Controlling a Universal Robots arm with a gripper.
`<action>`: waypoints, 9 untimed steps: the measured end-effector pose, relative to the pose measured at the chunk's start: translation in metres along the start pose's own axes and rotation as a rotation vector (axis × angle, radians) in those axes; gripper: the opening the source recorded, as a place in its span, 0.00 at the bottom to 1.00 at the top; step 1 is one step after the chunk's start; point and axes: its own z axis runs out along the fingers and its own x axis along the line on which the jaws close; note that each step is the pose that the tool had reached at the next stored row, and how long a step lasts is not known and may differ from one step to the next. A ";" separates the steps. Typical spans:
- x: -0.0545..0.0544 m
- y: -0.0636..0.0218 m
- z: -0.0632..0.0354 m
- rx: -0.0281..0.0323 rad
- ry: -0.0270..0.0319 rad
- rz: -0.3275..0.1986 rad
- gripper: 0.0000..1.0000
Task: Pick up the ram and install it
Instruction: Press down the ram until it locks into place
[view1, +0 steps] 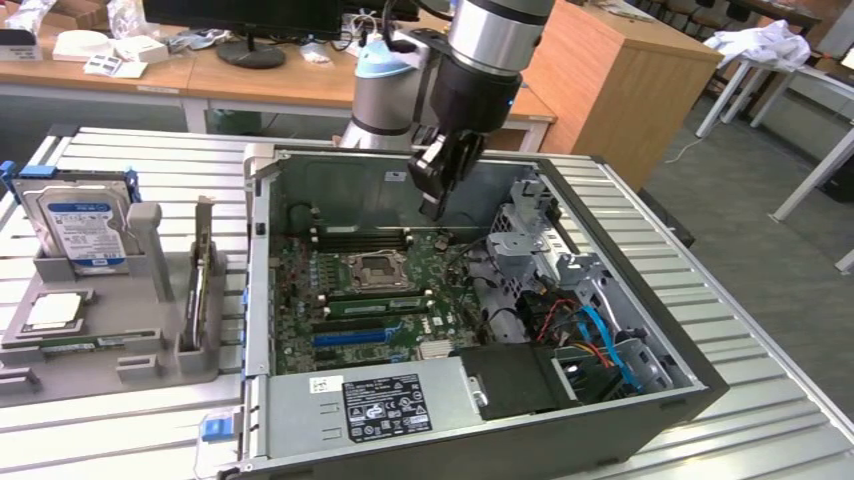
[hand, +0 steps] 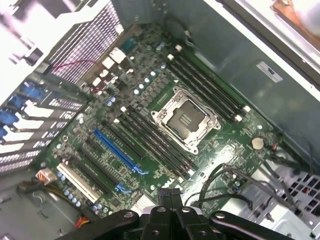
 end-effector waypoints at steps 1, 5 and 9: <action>0.000 0.0000 0.0001 -0.0005 -0.0007 0.015 0.10; 0.000 0.0000 0.0008 -0.0026 -0.0035 0.073 0.10; 0.000 -0.0001 0.0015 -0.0049 -0.0066 0.140 0.10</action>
